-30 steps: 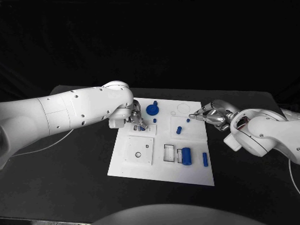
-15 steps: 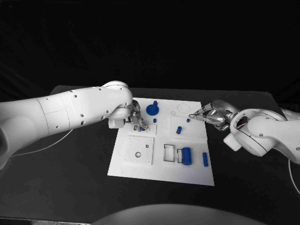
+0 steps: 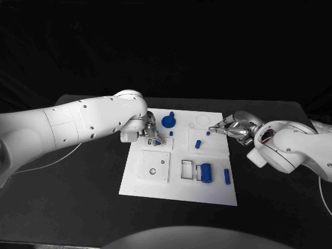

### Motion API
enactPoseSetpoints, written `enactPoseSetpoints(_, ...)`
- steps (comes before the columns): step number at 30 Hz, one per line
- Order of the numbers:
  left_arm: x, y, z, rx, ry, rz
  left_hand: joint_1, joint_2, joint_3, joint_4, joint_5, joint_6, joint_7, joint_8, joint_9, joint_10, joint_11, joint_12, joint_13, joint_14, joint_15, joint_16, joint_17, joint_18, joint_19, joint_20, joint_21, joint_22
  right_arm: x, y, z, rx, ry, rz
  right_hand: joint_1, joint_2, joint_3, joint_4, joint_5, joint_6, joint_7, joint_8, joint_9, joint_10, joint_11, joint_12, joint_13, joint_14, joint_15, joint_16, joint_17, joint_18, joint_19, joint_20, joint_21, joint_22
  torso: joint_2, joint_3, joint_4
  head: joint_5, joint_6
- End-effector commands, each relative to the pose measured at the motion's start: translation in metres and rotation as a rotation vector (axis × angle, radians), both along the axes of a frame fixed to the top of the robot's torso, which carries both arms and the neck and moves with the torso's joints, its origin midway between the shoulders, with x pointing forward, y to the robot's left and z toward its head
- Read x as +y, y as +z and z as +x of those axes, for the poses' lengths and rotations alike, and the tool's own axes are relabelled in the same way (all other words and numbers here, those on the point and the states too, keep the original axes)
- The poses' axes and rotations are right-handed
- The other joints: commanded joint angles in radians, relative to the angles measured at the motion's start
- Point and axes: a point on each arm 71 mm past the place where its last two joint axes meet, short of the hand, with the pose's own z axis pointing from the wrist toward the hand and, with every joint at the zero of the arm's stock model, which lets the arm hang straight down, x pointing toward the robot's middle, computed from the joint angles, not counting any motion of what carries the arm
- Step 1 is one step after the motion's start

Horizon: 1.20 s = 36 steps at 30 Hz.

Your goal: Assemble the parts on the task board

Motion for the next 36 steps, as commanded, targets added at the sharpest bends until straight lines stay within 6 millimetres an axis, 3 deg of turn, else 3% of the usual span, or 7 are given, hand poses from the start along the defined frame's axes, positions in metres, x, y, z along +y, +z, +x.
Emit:
enactPoseSetpoints(1,-0.001,-0.001,-0.001,0.016,-0.003,0.011,-0.035,-0.001,-0.029,0.0,-0.074,0.004,0.01,-0.006,0.005,0.106,0.01,0.002,0.263,0.104,0.006,0.003,0.263,-0.007,0.105,0.002,0.002,0.263,0.002,-0.001,-0.001,0.009,0.013,-0.003,0.003,0.005,-0.003,-0.004,-0.003,-0.007,0.016,-0.006,-0.001,0.107,0.007,0.0,0.263,0.106,0.008,0.004,0.263,-0.007,0.105,0.009,0.004,0.263,0.0,-0.0004,-0.0002,-0.001,-0.001)
enactPoseSetpoints(2,-0.001,-0.001,-0.001,0.01,-0.002,0.015,-0.063,-0.004,-0.055,0.001,-0.12,0.006,0.012,-0.01,0.01,0.106,0.012,0.002,0.263,0.104,0.008,0.003,0.263,-0.007,0.105,0.004,0.002,0.263,0.001,-0.001,-0.001,0.009,0.014,-0.003,0.003,0.005,-0.003,-0.004,-0.003,-0.007,0.016,-0.006,-0.001,0.107,0.007,0.0,0.263,0.106,0.008,0.004,0.263,-0.007,0.105,0.009,0.004,0.263,0.0,-0.0005,-0.0005,-0.001,-0.001)
enactPoseSetpoints(4,-0.001,-0.001,0.0,0.004,0.0,0.021,-0.088,-0.006,-0.079,0.001,-0.144,0.007,0.013,-0.012,0.015,0.106,0.014,0.002,0.263,0.104,0.009,0.003,0.263,-0.007,0.105,0.005,0.002,0.263,0.001,-0.001,-0.001,0.009,0.014,-0.003,0.003,0.005,-0.003,-0.004,-0.003,-0.007,0.016,-0.006,-0.001,0.107,0.007,0.0,0.263,0.106,0.008,0.004,0.263,-0.007,0.105,0.009,0.004,0.263,0.0,-0.0005,-0.0006,0.0,0.0)
enactPoseSetpoints(14,0.001,0.001,0.002,-0.037,0.018,0.042,-0.178,-0.023,-0.166,0.002,-0.195,0.026,0.013,-0.016,0.041,0.106,0.014,0.002,0.263,0.104,0.011,0.003,0.263,-0.007,0.105,0.009,0.002,0.263,0.0,-0.001,-0.002,0.013,0.012,-0.003,0.003,0.005,-0.003,-0.004,-0.003,-0.007,0.016,-0.006,-0.001,0.107,0.007,0.0,0.263,0.106,0.008,0.004,0.263,-0.007,0.105,0.009,0.004,0.263,0.0,-0.0002,0.0007,0.0,-0.001)
enactPoseSetpoints(19,0.004,0.004,0.003,-0.093,0.02,0.037,-0.237,-0.087,-0.18,0.005,-0.221,0.042,0.01,-0.018,0.058,0.106,0.011,0.002,0.263,0.104,0.007,0.003,0.263,-0.007,0.105,0.007,0.002,0.263,-0.001,-0.003,-0.002,0.017,0.011,-0.003,0.002,0.005,-0.003,-0.003,-0.003,-0.007,0.015,-0.006,-0.001,0.107,0.007,0.0,0.263,0.106,0.008,0.004,0.263,-0.007,0.105,0.009,0.004,0.263,-0.001,-0.0003,0.0002,0.0,0.0)
enactPoseSetpoints(26,0.009,0.018,0.005,-0.178,0.018,-0.038,-0.268,-0.183,-0.186,0.007,-0.211,0.04,0.01,-0.021,0.078,0.106,0.01,0.002,0.263,0.104,0.006,0.003,0.263,-0.007,0.105,0.005,0.002,0.263,-0.001,-0.007,-0.003,0.028,0.01,-0.003,0.002,0.005,-0.003,-0.003,-0.003,-0.007,0.015,-0.006,-0.001,0.107,0.007,0.0,0.263,0.106,0.008,0.004,0.263,-0.007,0.105,0.009,0.004,0.263,-0.001,-0.0003,0.0013,-0.006,0.0)
enactPoseSetpoints(36,0.003,0.053,0.009,-0.238,-0.015,-0.08,-0.215,-0.164,-0.17,0.007,-0.171,0.008,0.014,-0.001,0.121,0.106,0.014,0.002,0.263,0.104,0.008,0.003,0.263,-0.007,0.105,0.006,0.002,0.263,-0.001,-0.008,-0.003,0.029,0.009,0.0,0.002,0.005,-0.003,-0.003,-0.003,-0.007,0.015,-0.006,-0.001,0.107,0.007,0.0,0.263,0.106,0.008,0.004,0.263,-0.007,0.105,0.009,0.004,0.263,-0.001,0.0,-0.0003,-0.004,0.005)
